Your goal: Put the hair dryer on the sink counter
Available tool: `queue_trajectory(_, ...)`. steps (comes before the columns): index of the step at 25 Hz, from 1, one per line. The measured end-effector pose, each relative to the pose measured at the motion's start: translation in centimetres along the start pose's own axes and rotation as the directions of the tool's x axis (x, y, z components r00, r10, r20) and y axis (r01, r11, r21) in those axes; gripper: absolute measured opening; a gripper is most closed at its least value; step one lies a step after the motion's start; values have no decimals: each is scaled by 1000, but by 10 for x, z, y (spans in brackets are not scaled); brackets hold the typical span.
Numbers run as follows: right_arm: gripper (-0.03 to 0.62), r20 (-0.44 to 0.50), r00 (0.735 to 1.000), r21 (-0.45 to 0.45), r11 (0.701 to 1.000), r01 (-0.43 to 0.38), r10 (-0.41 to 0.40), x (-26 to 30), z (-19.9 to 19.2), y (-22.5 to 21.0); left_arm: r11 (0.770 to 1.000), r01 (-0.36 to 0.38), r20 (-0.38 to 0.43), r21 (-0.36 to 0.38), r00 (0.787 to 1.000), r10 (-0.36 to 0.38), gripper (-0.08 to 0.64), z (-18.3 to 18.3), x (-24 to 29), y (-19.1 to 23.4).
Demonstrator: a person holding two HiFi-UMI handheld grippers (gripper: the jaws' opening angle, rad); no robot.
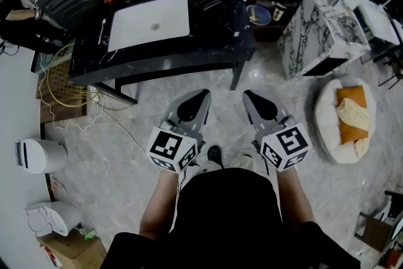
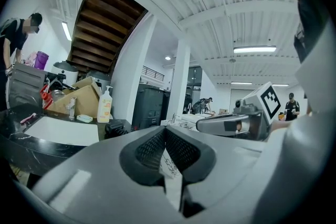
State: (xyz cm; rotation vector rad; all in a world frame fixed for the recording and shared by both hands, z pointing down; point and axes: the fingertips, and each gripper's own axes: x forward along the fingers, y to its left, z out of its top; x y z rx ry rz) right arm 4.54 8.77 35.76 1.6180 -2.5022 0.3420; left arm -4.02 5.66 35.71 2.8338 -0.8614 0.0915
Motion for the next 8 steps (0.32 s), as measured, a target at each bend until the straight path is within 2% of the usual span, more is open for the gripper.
queue_trajectory(8, 9, -3, 1000, 4, 1000, -1, 1, 1, -3, 8, 1000, 10, -8, -9, 1000, -10, -3, -4, -4, -1)
